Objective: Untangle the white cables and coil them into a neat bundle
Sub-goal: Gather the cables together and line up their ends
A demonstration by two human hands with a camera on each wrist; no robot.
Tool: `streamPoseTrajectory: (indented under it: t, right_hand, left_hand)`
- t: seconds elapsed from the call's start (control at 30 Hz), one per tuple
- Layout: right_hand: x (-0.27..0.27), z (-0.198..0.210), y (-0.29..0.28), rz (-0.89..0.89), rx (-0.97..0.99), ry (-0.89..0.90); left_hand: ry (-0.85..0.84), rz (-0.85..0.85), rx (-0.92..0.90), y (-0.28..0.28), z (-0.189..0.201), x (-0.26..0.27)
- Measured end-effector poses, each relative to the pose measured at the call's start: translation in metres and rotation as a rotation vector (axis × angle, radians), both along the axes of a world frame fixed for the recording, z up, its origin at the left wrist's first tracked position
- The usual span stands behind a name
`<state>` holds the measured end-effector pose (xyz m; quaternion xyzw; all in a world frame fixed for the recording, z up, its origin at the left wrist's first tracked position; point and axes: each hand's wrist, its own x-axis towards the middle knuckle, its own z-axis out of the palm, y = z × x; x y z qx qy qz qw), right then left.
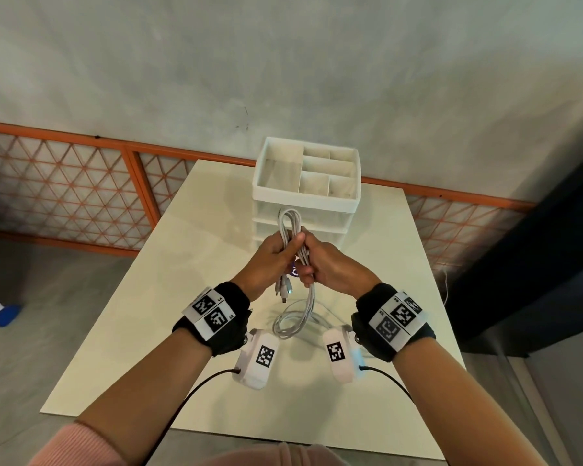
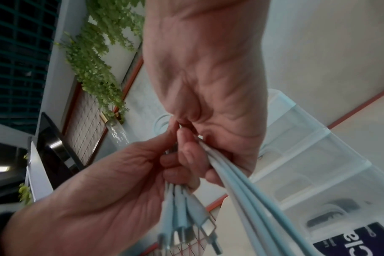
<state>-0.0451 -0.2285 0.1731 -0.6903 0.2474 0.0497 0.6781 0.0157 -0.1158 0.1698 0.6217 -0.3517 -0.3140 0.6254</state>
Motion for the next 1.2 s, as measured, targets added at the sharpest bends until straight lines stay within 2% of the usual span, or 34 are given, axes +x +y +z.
streamPoseTrajectory:
  t: [0.17,0.3,0.37,0.5,0.67,0.87,0.97,1.07,1.2]
  right_hand:
    - [-0.001,0.005,-0.001,0.093,0.081,-0.028]
    - [-0.009,0.007,-0.001,0.184,-0.161,0.041]
    - [-0.014,0.007,0.002,0.245,-0.271,-0.02]
    - [-0.007,0.012,0.016,0.354,-0.502,-0.097]
    - [-0.003,0.009,0.023,0.511,-0.395,-0.024]
    - [-0.013,0.008,-0.001,0.726,-0.282,0.086]
    - [-0.015,0.013,-0.015,0.808,-0.289,0.169]
    - [-0.017,0.016,-0.024,0.764,-0.294,0.195]
    - [-0.021,0.019,-0.035,0.51,-0.299,0.077]
  left_hand:
    - [0.02,0.045,-0.015,0.001,-0.005,0.008]
    - [-0.004,0.285,-0.052,0.004,-0.005,0.03]
    - [0.011,0.397,-0.087,0.007,-0.002,0.042]
    - [-0.038,0.514,-0.139,0.004,-0.005,0.048]
    - [0.133,0.493,-0.181,-0.001,-0.013,0.055]
    - [0.132,0.455,-0.203,-0.001,-0.011,0.063]
    - [0.137,0.459,-0.223,0.001,-0.01,0.07]
    - [0.081,0.438,-0.215,0.003,-0.008,0.074]
    - [0.003,0.351,-0.181,0.006,-0.006,0.078]
